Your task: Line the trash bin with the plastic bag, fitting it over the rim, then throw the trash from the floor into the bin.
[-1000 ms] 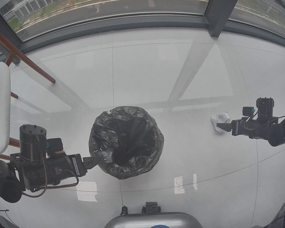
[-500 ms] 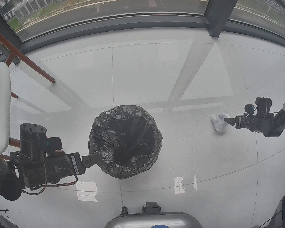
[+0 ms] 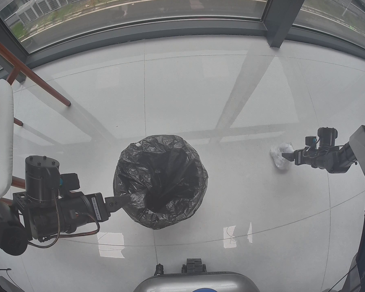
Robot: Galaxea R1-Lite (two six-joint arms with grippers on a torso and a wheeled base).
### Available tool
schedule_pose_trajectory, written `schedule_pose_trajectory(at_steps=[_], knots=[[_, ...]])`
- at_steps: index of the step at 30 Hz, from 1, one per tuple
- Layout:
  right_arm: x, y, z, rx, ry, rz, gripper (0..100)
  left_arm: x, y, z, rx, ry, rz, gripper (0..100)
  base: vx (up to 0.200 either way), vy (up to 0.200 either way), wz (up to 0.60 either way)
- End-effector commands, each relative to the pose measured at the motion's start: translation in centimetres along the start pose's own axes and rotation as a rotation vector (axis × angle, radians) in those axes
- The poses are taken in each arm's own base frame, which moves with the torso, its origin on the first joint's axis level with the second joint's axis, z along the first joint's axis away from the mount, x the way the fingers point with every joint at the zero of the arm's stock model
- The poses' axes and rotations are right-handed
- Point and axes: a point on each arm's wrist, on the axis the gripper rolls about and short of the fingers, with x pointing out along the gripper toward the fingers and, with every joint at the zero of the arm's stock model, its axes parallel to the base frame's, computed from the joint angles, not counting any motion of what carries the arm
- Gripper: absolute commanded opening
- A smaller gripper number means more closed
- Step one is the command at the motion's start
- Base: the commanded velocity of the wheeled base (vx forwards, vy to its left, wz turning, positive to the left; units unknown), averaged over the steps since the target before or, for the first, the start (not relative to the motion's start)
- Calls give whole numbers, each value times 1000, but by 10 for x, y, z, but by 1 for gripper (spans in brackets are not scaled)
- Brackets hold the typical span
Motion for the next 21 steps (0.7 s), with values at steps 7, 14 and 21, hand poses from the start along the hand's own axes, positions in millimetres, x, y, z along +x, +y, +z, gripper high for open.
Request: schedule_pose_trajectory(at_steps=[7,14,21], knots=[[34,-6,-19,4,10,6,0,1,-2,5,2,-14,-7,100,0,0,0],[38,-1,-13,29,-5,16,0,1,-3,6,1,-21,-9,100,0,0,0],[9,0,8,64,-31,13,0,1,-3,6,1,-19,-8,100,0,0,0]])
